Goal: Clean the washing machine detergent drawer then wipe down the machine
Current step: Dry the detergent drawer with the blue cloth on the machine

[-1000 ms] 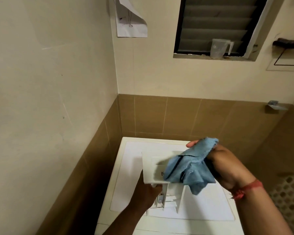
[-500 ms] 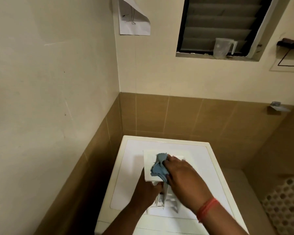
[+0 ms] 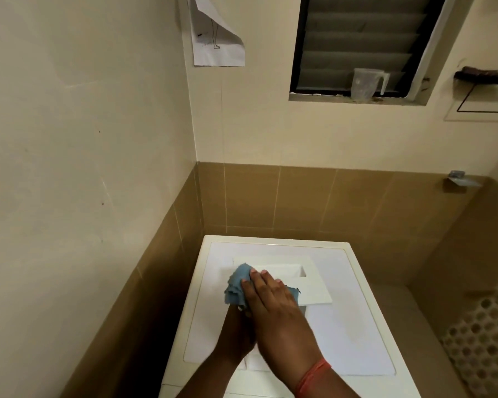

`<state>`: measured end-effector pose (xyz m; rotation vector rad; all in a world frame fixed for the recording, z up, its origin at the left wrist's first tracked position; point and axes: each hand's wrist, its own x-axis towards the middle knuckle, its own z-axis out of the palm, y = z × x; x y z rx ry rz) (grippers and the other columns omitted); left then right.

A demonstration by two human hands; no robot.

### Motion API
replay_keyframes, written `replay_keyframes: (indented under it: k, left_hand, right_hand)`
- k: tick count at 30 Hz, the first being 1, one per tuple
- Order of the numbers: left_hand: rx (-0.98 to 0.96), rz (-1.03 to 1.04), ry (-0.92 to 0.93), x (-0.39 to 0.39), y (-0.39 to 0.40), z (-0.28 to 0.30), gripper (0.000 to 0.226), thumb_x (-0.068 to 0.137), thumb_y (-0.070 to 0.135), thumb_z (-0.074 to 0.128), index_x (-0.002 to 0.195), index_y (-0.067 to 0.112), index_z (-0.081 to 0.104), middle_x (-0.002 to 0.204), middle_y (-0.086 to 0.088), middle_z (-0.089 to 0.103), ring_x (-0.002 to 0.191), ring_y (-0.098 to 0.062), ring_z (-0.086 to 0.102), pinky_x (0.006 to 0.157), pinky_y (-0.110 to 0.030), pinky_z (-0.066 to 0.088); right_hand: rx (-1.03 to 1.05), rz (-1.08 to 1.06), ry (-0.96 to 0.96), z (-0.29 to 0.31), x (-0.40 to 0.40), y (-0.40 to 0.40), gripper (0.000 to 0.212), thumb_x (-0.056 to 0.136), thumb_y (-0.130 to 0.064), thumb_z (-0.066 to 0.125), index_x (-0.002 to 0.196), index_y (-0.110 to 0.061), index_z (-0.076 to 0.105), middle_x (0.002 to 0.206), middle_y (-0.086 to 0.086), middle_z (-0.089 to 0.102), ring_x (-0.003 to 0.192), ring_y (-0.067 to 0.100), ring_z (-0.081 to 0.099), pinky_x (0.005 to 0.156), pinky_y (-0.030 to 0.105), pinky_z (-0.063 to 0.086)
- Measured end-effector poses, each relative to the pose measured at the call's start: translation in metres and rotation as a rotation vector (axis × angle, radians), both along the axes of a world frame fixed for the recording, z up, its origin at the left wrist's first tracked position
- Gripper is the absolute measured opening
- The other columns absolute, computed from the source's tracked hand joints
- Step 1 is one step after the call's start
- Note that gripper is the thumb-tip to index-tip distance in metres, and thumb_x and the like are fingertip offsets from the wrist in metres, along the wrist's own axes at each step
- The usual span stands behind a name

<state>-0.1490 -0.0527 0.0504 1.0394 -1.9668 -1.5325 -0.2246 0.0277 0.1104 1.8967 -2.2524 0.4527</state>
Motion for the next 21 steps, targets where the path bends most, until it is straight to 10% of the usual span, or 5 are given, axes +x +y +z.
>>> replay_keyframes:
  k: [3, 7, 11, 15, 21]
  left_hand:
    - [-0.048, 0.082, 0.044, -0.007, -0.005, 0.004, 0.041, 0.087, 0.008, 0.068, 0.125, 0.016, 0.053, 0.106, 0.016, 0.061, 0.091, 0.005, 0.060, 0.076, -0.005, 0.048]
    - [-0.065, 0.154, 0.100, -0.010, -0.009, -0.006, 0.059, 0.071, 0.020, 0.076, 0.127, 0.020, 0.059, 0.117, 0.012, 0.068, 0.109, -0.004, 0.064, 0.085, -0.011, 0.050]
    - [-0.008, 0.103, 0.172, -0.009, -0.010, -0.012, 0.048, 0.083, 0.011, 0.075, 0.126, 0.012, 0.056, 0.117, 0.004, 0.066, 0.105, 0.000, 0.064, 0.088, -0.016, 0.052]
    - [-0.008, 0.053, -0.015, -0.007, -0.005, 0.002, 0.094, 0.052, 0.078, 0.048, 0.120, 0.013, 0.059, 0.098, 0.010, 0.063, 0.084, -0.005, 0.065, 0.072, -0.017, 0.054]
    - [-0.071, 0.190, 0.128, -0.009, -0.007, -0.010, 0.052, 0.076, 0.003, 0.078, 0.124, 0.013, 0.059, 0.114, 0.011, 0.068, 0.105, 0.006, 0.062, 0.081, -0.004, 0.045]
  right_hand:
    - [-0.130, -0.013, -0.051, -0.015, -0.036, 0.034, 0.067, 0.088, -0.006, 0.041, 0.150, -0.029, 0.035, 0.154, 0.000, 0.038, 0.144, 0.019, 0.032, 0.116, 0.037, 0.029]
    - [-0.241, -0.179, -0.145, -0.030, -0.085, 0.058, 0.095, 0.076, 0.020, 0.055, 0.151, -0.033, 0.029, 0.157, -0.005, 0.030, 0.149, 0.012, 0.016, 0.113, 0.038, 0.030]
    - [-0.242, -0.063, -0.215, -0.021, -0.053, 0.029, 0.049, 0.088, -0.016, 0.045, 0.137, -0.014, 0.053, 0.143, 0.012, 0.050, 0.135, 0.029, 0.042, 0.116, 0.037, 0.027]
    - [-0.145, 0.082, -0.192, -0.014, -0.026, 0.010, 0.052, 0.085, -0.025, 0.048, 0.137, -0.019, 0.047, 0.139, 0.010, 0.055, 0.129, 0.032, 0.051, 0.114, 0.037, 0.030]
    - [-0.166, -0.184, -0.296, -0.016, -0.085, 0.041, 0.067, 0.079, 0.007, 0.035, 0.141, -0.016, 0.050, 0.149, 0.004, 0.040, 0.140, 0.028, 0.038, 0.116, 0.034, 0.030]
